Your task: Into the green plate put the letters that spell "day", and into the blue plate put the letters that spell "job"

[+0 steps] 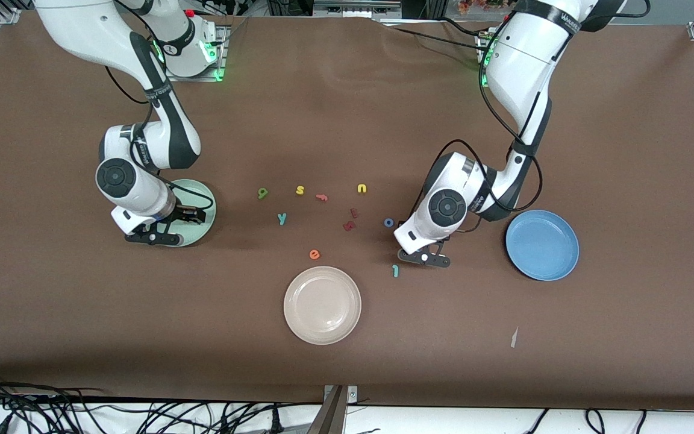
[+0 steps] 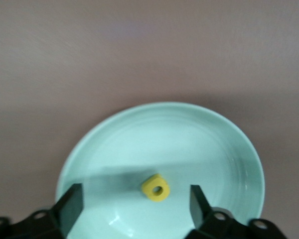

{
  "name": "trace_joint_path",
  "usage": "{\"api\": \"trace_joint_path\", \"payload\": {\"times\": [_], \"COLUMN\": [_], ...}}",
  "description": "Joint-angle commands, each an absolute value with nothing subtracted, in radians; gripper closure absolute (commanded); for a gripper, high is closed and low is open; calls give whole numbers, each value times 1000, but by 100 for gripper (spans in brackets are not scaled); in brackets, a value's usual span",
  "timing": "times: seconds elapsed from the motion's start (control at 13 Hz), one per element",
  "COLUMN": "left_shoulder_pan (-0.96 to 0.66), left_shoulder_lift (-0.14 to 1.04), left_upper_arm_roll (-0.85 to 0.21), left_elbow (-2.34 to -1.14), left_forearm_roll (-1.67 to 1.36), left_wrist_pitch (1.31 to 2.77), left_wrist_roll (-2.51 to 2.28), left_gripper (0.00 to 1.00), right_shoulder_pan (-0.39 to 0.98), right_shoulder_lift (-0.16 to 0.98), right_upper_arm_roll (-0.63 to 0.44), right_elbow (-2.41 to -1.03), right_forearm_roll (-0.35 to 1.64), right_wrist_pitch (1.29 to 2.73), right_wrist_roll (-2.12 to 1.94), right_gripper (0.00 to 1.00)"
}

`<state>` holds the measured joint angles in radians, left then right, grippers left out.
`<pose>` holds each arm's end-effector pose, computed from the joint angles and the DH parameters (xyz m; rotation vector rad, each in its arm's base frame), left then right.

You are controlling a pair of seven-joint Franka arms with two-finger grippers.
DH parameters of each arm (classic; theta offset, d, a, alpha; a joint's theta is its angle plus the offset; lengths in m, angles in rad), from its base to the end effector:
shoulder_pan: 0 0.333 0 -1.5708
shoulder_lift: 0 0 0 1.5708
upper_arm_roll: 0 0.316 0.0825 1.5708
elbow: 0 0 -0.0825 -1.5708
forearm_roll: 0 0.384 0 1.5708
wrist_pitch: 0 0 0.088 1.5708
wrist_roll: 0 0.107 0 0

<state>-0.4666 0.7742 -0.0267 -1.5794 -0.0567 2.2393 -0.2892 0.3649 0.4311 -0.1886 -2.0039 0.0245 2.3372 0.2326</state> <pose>0.6042 -0.3242 0.1728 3.1118 -0.2493 -0.2017 0.5871 0.1075 0.2363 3.0588 -0.0930 -0.1153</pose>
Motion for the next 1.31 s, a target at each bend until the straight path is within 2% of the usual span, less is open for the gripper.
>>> {"api": "trace_joint_path", "payload": {"times": [0.0, 0.46, 0.85, 1.23], "left_shoulder_pan": [-480, -447, -313, -172], "left_shoulder_lift": [805, 767, 663, 635], "left_upper_arm_roll": [-20, -17, -17, -17], "left_elbow": [-1540, -1532, -1545, -1578], "left_forearm_roll": [-35, -32, -32, 109], "left_wrist_pitch": [2237, 2221, 2042, 2000], "left_wrist_roll": [-313, -293, -50, 153], "left_gripper": [77, 82, 82, 82], "right_shoulder_pan": [377, 420, 511, 552], "right_shoulder_lift": [439, 515, 590, 640], "right_upper_arm_roll": [-160, -42, -40, -38], "right_elbow": [-1869, -1807, -1802, -1790], "right_forearm_roll": [112, 221, 229, 238], "right_wrist_pitch": [2183, 2264, 2355, 2399], "right_wrist_roll": [308, 615, 817, 840], "right_gripper": [0, 0, 0, 0]}}
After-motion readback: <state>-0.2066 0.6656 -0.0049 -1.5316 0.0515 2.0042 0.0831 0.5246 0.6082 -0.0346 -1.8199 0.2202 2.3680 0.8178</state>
